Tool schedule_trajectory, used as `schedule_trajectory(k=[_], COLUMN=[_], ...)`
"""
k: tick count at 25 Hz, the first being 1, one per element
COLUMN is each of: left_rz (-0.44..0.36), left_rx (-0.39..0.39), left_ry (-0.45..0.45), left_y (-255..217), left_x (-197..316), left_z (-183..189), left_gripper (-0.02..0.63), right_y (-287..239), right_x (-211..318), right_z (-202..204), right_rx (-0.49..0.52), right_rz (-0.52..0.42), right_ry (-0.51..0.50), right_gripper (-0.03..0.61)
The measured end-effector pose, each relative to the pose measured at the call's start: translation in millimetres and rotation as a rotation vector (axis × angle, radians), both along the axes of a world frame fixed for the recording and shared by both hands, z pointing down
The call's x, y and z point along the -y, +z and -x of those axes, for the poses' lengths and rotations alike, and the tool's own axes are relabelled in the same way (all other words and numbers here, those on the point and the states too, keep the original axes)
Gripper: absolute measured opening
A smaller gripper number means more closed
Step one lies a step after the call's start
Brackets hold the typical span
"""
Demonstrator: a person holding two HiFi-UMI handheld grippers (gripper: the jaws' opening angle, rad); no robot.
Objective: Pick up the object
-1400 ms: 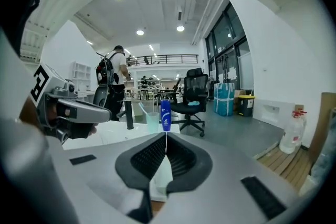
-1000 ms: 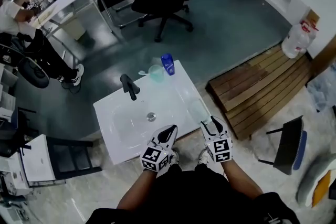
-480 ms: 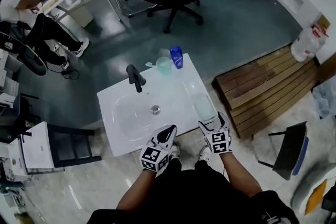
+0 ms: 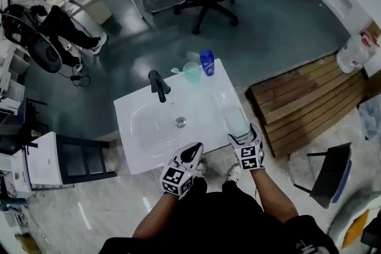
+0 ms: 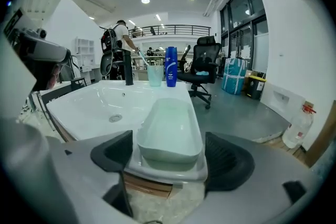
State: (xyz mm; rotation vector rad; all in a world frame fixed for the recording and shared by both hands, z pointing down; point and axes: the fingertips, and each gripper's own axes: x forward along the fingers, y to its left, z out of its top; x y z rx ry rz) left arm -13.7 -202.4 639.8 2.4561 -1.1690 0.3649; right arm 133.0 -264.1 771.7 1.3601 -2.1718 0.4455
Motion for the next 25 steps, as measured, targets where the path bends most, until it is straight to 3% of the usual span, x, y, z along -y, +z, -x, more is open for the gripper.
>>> schedule_trajectory(k=[18, 25], left_rz=[0.009, -0.003], left_rx=[0.011, 0.009], left_ry=[0.0, 0.011], left_y=[2.1, -3.1], left_x=[5.9, 10.7], left_z=[-1.0, -5.3], left_gripper=[0.021, 0.021], right_y=[-2.2, -26.3], right_x=[4.5, 6.3], right_z=[-0.3, 2.0], right_rx=[0.017, 0.043], right_rz=[-0.051, -0.095], right_ry=[-0.009, -0.012], right_gripper=[0.387, 0.383])
